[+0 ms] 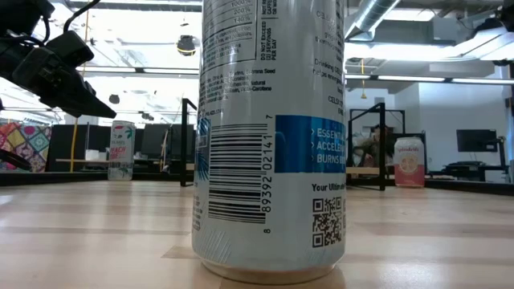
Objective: Place canned beverage on shelf
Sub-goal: Put the right white blue soda can on the shelf aligned with the other white blue soda can
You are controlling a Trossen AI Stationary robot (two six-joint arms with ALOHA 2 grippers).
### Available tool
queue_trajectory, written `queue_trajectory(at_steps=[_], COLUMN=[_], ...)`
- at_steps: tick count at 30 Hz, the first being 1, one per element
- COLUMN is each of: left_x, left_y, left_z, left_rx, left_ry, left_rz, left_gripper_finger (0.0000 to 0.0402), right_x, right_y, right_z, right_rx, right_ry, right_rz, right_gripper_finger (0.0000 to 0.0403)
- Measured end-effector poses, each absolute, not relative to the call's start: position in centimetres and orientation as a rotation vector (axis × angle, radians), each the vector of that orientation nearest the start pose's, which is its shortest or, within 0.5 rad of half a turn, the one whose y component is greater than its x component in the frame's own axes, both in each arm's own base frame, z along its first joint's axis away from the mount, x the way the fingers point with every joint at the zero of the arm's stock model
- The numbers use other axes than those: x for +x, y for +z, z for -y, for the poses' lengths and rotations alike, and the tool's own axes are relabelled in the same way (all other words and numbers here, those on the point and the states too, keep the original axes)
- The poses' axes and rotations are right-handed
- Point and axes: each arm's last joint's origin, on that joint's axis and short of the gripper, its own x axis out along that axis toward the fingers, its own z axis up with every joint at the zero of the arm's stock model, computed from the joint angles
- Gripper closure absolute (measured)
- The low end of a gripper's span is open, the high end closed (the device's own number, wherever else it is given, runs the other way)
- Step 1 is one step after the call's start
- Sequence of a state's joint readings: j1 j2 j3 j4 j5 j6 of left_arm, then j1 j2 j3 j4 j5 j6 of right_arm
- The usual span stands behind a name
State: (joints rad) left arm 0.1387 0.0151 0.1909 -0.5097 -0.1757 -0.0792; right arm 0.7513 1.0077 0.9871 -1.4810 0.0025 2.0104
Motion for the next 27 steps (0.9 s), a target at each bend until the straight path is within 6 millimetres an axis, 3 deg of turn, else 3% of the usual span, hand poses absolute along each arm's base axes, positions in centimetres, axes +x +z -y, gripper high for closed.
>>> queue_trajectory(at_steps=[8, 17, 27], left_x=[7.6, 7.6, 7.6], left_y=[17.8, 17.8, 17.8], left_z=[-1.6, -1.6, -1.6], left_rx=[-0.071, -0.071, -0.072], left_ry=[0.324, 0.324, 0.324], left_rz=[-0.322, -0.322, -0.322], left_gripper_finger=[0.0391, 0.0391, 0.0391], right_x=[10.3, 10.4, 10.1], right_y=[27.8, 25.6, 26.2], right_z=[-9.6, -9.8, -9.6], right_rx=[0.969, 0.942, 0.97], right_ry=[-0.941, -0.979, -0.947], right_rz=[-1.347, -1.387, -1.379], right_gripper_finger=[0.0101, 0.0103, 0.0179])
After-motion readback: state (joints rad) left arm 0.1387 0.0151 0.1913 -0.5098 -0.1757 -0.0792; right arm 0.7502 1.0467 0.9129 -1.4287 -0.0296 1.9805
